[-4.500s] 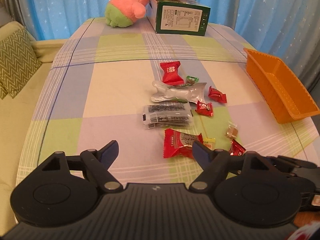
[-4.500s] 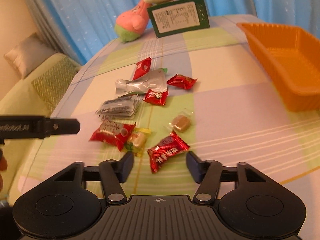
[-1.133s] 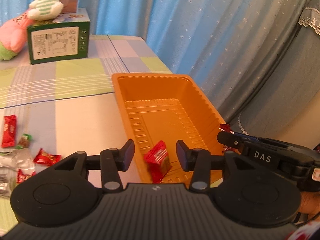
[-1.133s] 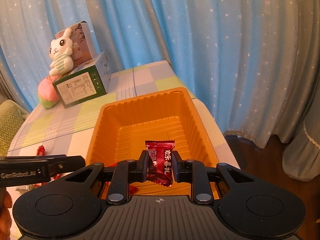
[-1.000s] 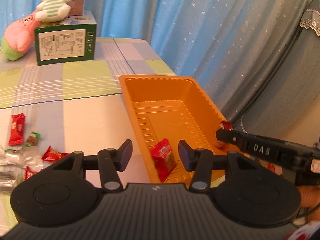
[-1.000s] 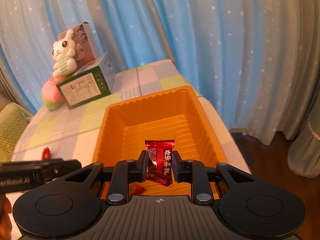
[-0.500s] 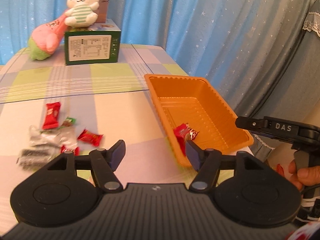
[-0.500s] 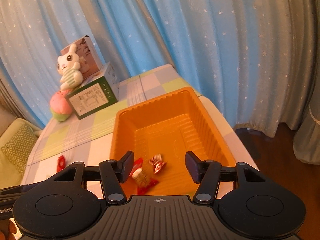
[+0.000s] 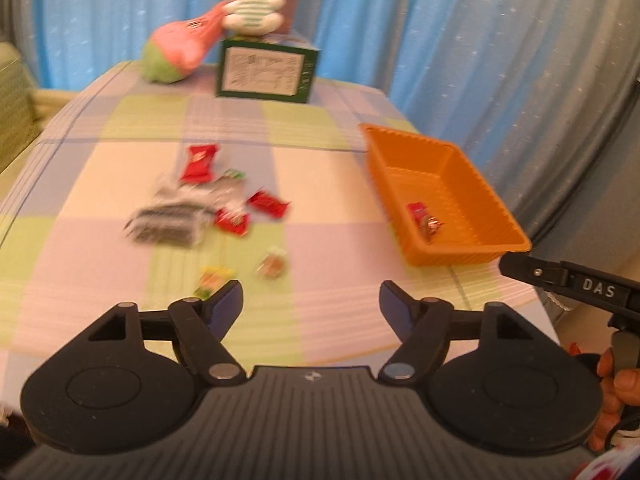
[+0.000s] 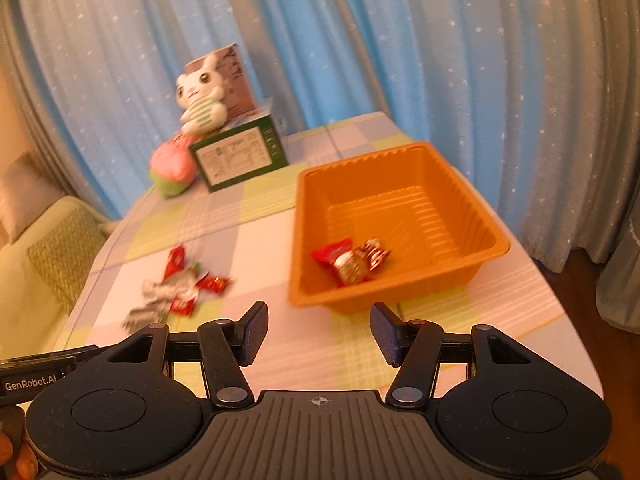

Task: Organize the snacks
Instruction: 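Move both tools back to the snack pile, left tool toward the yellow-green candy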

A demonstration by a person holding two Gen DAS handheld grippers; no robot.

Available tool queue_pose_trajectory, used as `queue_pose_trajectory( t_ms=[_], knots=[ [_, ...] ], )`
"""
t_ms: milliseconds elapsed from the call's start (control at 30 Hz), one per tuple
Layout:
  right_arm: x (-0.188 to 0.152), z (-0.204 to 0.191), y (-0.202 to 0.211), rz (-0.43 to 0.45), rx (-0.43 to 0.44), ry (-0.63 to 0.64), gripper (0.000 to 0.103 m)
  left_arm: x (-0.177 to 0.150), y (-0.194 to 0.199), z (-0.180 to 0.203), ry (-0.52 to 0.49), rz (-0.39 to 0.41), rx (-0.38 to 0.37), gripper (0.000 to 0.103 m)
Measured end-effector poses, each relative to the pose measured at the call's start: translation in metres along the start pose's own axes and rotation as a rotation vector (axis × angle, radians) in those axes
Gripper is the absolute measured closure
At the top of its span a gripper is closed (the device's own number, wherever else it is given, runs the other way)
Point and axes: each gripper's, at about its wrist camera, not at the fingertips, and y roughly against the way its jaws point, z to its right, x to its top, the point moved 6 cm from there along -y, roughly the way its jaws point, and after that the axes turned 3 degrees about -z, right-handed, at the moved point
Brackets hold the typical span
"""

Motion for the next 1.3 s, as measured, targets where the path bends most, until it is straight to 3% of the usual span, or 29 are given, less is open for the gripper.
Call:
queue_pose_trajectory(
  t_ms=[200,500,933,1267,1300],
  knots=[
    [-0.017,-0.016,-0.006,-0.031,0.024,0.03,0.046,-0.021,0.007,-0.031,0.069,-0.007,0.054,0.029],
    [-0.03,-0.034,-0.025,-0.048,0.039,0.082,0.046,-0.022,-0.01,-0.052,0.047,-0.02,0.095,0.034],
    [-0.037,-0.049,-0.072,-0.095,0.036,0.11,0.046,-0.009,-0.072,-0.067,-0.057,-0.092,0.083,0.057],
    [-0.034,-0.056,-0.107,-0.126,0.037,0.108,0.046,0.003,-0.115,-0.071,-0.143,-0.132,0.088,0.068],
    [-0.034,-0.056,-0.11,-0.13,0.035,0.109,0.046,0.003,-0.118,-0.071,-0.151,-0.137,0.089,0.073]
  ],
)
